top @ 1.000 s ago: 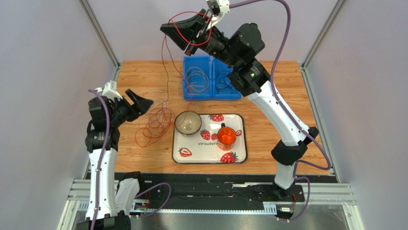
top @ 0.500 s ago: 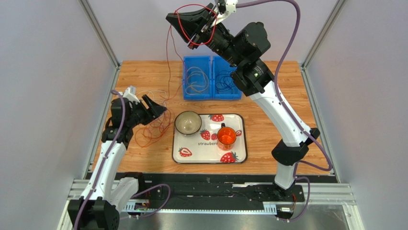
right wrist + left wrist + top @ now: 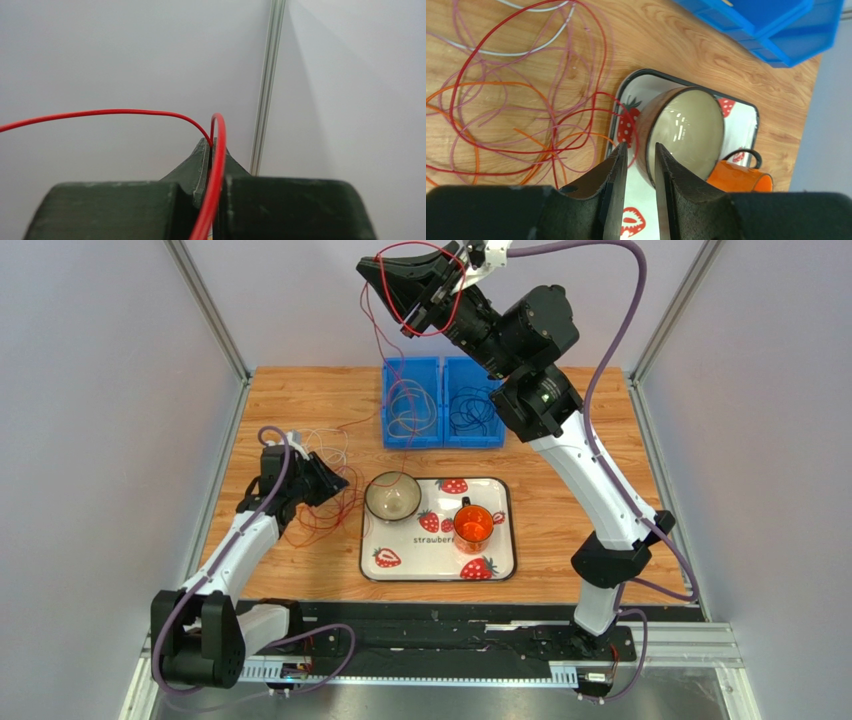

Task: Untangle the cables
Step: Place the cable in the bin.

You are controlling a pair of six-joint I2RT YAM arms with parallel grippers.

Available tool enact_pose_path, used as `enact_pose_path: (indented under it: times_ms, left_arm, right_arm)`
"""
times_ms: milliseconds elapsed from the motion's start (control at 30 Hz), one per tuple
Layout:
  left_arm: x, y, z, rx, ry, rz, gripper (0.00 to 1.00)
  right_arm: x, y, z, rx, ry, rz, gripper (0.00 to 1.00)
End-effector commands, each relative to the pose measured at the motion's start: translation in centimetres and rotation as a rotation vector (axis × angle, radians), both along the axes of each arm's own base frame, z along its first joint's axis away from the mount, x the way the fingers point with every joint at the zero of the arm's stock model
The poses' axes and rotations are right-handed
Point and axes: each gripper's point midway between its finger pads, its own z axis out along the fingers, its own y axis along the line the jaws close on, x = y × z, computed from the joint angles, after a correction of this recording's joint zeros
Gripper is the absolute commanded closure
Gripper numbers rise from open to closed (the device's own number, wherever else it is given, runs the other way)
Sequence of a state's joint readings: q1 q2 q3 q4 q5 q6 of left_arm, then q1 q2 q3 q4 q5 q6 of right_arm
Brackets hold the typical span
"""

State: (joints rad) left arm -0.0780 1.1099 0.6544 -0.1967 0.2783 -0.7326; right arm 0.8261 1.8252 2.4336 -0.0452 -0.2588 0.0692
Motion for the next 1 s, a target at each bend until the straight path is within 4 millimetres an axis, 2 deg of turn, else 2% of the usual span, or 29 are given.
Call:
enact_pose_path:
  times_ms: [0, 67, 133, 233, 267, 333, 367, 433, 500, 533, 600, 633, 667, 733, 767, 833, 900, 933, 967]
  left_arm:
    - [1.1, 1.0, -0.2, 0.053, -0.013, 0.046, 0.66]
    - [1.0, 1.1, 0.1, 0.053, -0.013, 0.053, 0.66]
    - [0.7, 1.3, 1.8, 0.059, -0.042, 0.058, 0.65]
    - [-0.2, 1.7, 4.8, 0.080, -0.092, 0.058, 0.57]
    - [-0.6, 1.8, 6.0, 0.086, -0.123, 0.055, 0.49]
    - [-1.5, 1.9, 7.4, 0.094, -0.135, 0.047, 0.41]
    - [-2.2, 1.8, 8.4, 0.098, -0.164, 0.035, 0.31]
    - [-3.3, 1.9, 9.1, 0.109, -0.169, 0.024, 0.24]
    - [-4.6, 2.3, 10.5, 0.138, -0.212, 0.017, 0.16]
    - [-5.5, 2.6, 10.2, 0.158, -0.192, 0.017, 0.15]
    - [-6.9, 3.3, 11.3, 0.199, -0.231, 0.017, 0.14]
    - [-7.7, 3.6, 11.0, 0.226, -0.218, 0.015, 0.14]
    - [-8.5, 3.9, 11.6, 0.237, -0.245, 0.016, 0.14]
    - [-9.6, 4.4, 11.4, 0.259, -0.237, 0.030, 0.14]
    - [-10.1, 4.4, 12.0, 0.257, -0.263, 0.032, 0.14]
    - [-10.9, 4.4, 12.9, 0.262, -0.286, 0.018, 0.15]
    - [-11.4, 4.6, 14.3, 0.283, -0.319, 0.011, 0.15]
    - [-11.5, 4.8, 14.5, 0.320, -0.330, -0.002, 0.15]
    - [-11.5, 5.1, 14.7, 0.342, -0.339, 0.000, 0.15]
  right_arm:
    - [-3.2, -4.4, 5.1, 0.091, -0.115, -0.053, 1.00]
    - [-3.2, -4.6, 5.0, 0.089, -0.116, -0.064, 1.00]
    - [-2.4, -4.3, 4.2, 0.065, -0.117, -0.092, 1.00]
    - [-1.3, -4.0, 3.2, 0.037, -0.117, -0.139, 1.00]
    - [-1.0, -4.0, 3.0, 0.032, -0.118, -0.153, 1.00]
    - [-0.2, -3.9, 2.4, 0.011, -0.125, -0.192, 1.00]
    - [0.0, -3.8, 2.3, 0.006, -0.132, -0.200, 1.00]
    - [0.7, -3.6, 1.7, -0.014, -0.138, -0.226, 1.00]
    - [1.5, -3.2, 1.1, -0.031, -0.136, -0.242, 1.00]
    - [1.7, -3.1, 0.9, -0.036, -0.136, -0.247, 1.00]
    - [2.6, -2.6, 0.0, -0.059, -0.133, -0.259, 1.00]
    - [3.1, -2.5, -0.4, -0.066, -0.130, -0.268, 1.00]
    - [3.3, -2.4, -0.1, -0.053, -0.145, -0.275, 1.00]
    - [4.6, -1.8, -1.1, -0.071, -0.139, -0.287, 1.00]
    - [5.0, -1.7, -1.4, -0.075, -0.136, -0.290, 1.00]
    - [5.9, -1.6, -1.7, -0.075, -0.133, -0.290, 1.00]
    - [7.3, -0.9, -2.9, -0.085, -0.109, -0.281, 1.00]
    - [7.8, -1.1, -2.7, -0.081, -0.114, -0.279, 1.00]
    - [8.9, -0.5, -3.8, -0.096, -0.101, -0.276, 1.00]
